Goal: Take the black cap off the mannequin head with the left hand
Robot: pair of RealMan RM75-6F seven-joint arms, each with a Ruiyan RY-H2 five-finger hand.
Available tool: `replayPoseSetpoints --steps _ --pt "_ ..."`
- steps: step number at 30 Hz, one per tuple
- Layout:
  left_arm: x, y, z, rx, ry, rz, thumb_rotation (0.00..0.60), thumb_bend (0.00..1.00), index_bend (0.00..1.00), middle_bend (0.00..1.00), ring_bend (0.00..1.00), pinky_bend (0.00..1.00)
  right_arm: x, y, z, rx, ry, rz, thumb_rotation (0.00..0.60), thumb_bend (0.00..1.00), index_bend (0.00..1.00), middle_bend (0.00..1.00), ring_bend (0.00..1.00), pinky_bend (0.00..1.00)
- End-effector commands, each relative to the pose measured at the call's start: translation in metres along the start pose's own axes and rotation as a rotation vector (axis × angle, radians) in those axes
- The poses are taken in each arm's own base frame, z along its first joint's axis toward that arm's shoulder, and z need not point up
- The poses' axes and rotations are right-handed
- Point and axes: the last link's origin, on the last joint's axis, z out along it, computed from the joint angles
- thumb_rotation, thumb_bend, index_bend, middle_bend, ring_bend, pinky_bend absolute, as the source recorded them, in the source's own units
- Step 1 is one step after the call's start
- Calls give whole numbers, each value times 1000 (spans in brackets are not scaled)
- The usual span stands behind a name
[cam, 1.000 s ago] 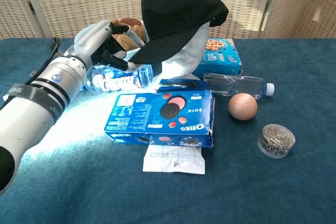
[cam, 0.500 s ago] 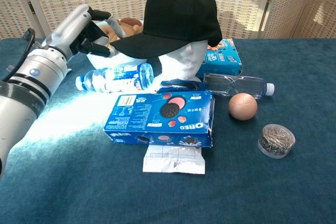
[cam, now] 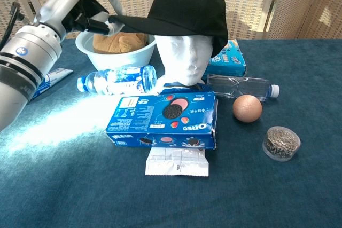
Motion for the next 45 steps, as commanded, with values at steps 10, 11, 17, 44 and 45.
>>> replayPoseSetpoints --steps 10,11,17,44,45 --pt "7 45 42 -46 19 -32 600 319 623 1000 1000 1000 2 0 -2 -1 7 1 600 285 327 282 190 295" --pt "7 48 46 -43 21 -38 600 319 623 1000 1000 1000 1 0 -2 -2 7 1 600 285 327 282 190 295" --pt "9 56 66 -17 37 -55 600 315 620 1000 1000 1000 2 2 -4 -6 11 4 600 286 327 282 190 295" --pt "108 27 96 -50 249 -7 600 299 608 1000 1000 1000 2 1 -3 0 10 5 600 286 327 282 190 295" --pt "113 23 94 -50 251 4 600 299 608 1000 1000 1000 2 0 -2 2 10 6 600 286 327 282 190 295"
